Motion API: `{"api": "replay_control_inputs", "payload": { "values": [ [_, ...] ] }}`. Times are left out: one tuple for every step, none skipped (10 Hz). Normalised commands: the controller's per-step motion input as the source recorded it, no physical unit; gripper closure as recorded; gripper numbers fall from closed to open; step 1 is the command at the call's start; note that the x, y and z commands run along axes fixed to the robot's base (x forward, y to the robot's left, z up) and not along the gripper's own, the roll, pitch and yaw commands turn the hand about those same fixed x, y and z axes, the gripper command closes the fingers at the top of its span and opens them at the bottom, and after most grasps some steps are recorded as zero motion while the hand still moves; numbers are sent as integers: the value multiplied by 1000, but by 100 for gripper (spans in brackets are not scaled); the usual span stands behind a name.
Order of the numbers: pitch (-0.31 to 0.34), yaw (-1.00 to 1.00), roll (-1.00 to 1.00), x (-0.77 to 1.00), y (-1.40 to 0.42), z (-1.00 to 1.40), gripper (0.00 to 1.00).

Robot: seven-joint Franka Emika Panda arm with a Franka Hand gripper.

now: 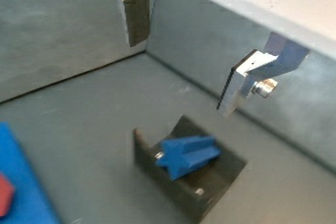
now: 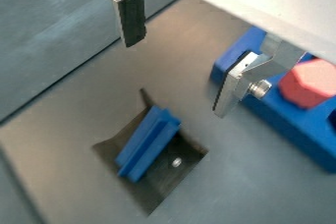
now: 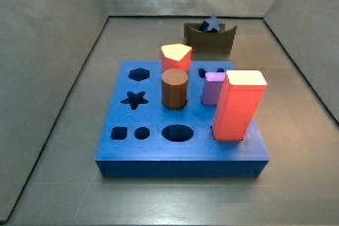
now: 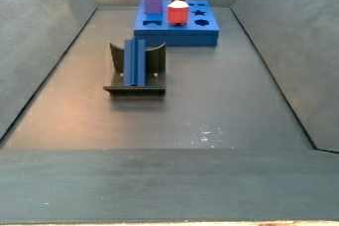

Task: Pick up the star object. Move up. Place the star object on the fixture. Regrasp the star object. Move to above the board. Insert the star object.
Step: Regrasp the star object.

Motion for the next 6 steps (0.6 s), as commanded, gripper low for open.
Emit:
{"api": "replay_control_inputs", "payload": {
  "values": [
    [10, 43, 1000, 0, -19, 8, 0],
    [17, 45, 1000, 12, -21, 2, 0],
    [24, 48, 1000, 23, -24, -3, 0],
    [34, 51, 1000, 35, -23, -5, 0],
    [51, 57, 1000, 54, -26, -10, 0],
    [70, 64, 1000, 66, -29, -9, 0]
  ]
}}
